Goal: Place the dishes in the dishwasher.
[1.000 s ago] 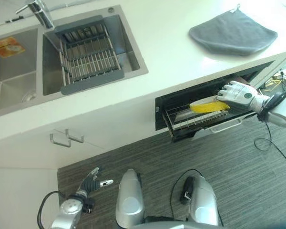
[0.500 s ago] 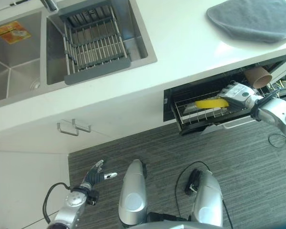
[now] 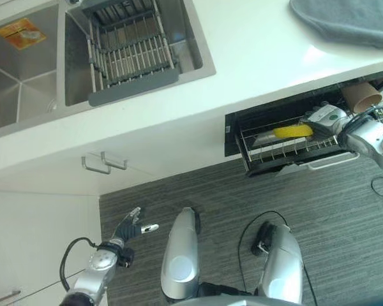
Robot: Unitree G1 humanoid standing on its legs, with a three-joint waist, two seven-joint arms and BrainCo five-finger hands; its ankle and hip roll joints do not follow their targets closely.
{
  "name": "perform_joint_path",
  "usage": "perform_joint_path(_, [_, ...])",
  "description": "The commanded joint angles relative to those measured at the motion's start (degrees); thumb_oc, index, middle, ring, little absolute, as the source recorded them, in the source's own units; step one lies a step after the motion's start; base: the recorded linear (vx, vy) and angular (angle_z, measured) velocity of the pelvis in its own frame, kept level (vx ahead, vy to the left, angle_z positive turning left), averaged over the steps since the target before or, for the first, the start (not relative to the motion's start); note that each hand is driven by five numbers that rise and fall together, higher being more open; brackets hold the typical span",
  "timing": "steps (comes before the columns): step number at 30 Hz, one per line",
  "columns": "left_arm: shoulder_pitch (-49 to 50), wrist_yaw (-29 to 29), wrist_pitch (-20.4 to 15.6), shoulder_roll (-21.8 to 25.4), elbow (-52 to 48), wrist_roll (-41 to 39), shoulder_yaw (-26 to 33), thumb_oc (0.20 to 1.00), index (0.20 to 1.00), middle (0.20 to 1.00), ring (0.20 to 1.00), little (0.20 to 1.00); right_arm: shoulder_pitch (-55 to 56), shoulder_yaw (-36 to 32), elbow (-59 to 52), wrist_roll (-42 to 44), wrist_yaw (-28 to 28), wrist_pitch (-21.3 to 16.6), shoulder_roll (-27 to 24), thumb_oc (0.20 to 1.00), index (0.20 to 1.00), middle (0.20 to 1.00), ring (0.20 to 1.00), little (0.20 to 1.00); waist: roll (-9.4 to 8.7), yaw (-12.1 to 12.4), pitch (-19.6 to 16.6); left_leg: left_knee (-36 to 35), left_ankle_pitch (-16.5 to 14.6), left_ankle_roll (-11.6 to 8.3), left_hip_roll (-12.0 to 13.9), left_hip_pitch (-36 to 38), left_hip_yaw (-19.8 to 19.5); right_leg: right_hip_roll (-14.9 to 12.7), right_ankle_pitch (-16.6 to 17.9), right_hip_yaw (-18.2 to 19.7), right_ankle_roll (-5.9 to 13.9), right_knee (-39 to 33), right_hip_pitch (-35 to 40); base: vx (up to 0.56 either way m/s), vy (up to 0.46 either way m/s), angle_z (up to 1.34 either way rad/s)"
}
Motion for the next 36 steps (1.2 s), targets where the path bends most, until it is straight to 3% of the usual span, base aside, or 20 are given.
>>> perform_joint_path(1, [1.6,0.8,-1.4,4.6,-3.0,-2.2,-2.1,1.000,1.000,1.000,1.000,1.000,-7.3,-1.3,1.8,-1.5,-4.3,4.8,0.6,0.200,0.200,0.200,0.200,0.200,-0.47,2.3,-2.3,-3.5,6.4,-0.35,2.1,-2.6,-6.6,-3.6,4.2,-0.9,1.00,-2.1,1.3,-0.05,-0.016,0.07])
perform_joint_path(10, [0.5,1.1,-1.5,5.2,-4.7,-3.1,-3.1,1.000,1.000,1.000,1.000,1.000,-11.5,-0.2,7.8,-3.0,-6.9,8.0,3.5,0.200,0.200,0.200,0.200,0.200,0.50,3.2,-1.2,-2.7,6.2,0.25,1.2,-5.0,-7.0,-4.0,3.9,-0.6,0.89,-0.9,-1.2,-0.03,-0.005,0.01])
perform_joint_path(29, [0.1,1.3,-2.3,7.0,-10.6,-5.3,-3.8,1.000,1.000,1.000,1.000,1.000,-16.1,2.2,16.5,-2.9,-4.9,12.1,7.8,0.200,0.200,0.200,0.200,0.200,2.24,5.5,-1.1,-0.1,4.5,1.05,-0.4,-11.5,-8.7,-4.6,2.5,0.2,0.80,1.8,-7.5,0.00,0.000,0.02])
perform_joint_path(36, [0.6,0.8,-2.6,8.1,-14.1,-6.4,-2.8,1.000,1.000,1.000,1.000,1.000,-16.8,2.8,17.7,1.0,-0.8,12.7,8.7,0.200,0.200,0.200,0.200,0.200,3.08,6.5,-1.1,0.8,4.7,1.59,-1.4,-15.7,-9.4,-4.8,2.4,0.6,0.46,3.0,-11.4,-0.01,-0.004,0.01])
